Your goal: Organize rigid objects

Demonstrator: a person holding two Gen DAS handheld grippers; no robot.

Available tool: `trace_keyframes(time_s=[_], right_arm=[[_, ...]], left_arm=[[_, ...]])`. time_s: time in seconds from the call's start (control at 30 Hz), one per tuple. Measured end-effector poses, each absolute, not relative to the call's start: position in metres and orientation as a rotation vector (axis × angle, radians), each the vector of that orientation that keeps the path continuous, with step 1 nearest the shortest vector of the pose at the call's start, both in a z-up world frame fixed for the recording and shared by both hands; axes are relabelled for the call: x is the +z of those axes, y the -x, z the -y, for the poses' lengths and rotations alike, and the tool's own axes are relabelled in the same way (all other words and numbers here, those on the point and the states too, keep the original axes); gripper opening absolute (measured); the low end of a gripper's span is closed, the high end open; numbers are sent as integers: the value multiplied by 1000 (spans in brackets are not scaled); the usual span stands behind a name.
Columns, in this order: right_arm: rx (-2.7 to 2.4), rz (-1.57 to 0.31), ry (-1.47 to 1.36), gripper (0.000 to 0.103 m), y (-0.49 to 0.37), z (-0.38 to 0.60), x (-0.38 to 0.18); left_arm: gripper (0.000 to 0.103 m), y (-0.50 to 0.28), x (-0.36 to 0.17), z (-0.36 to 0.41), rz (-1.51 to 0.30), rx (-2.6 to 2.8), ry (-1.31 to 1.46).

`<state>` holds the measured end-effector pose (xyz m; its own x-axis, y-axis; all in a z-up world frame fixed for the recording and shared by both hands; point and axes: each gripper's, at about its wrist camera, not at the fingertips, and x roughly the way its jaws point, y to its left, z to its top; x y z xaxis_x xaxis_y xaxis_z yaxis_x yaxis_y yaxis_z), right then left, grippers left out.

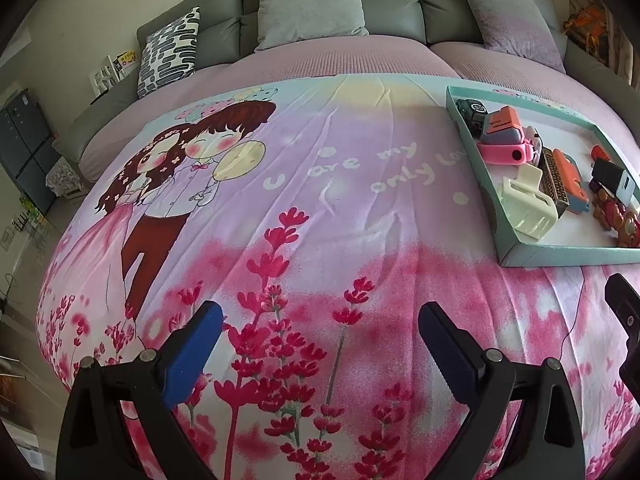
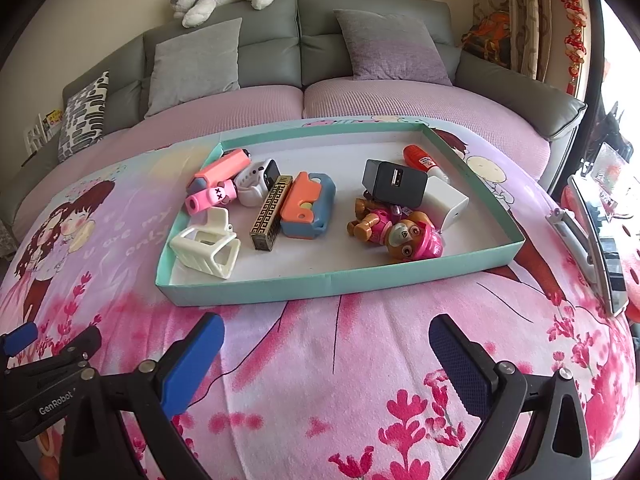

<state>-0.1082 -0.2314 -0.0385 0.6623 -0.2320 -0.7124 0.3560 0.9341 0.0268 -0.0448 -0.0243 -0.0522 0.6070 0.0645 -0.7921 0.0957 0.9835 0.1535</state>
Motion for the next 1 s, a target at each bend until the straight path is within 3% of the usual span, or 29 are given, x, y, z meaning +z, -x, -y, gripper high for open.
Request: trace_keyframes(time_s=[1.0], right_arm=[[-326,-797,-161,103,105,229,-43]], left_arm=[[98,47,-51,28,-899,-13,-218]])
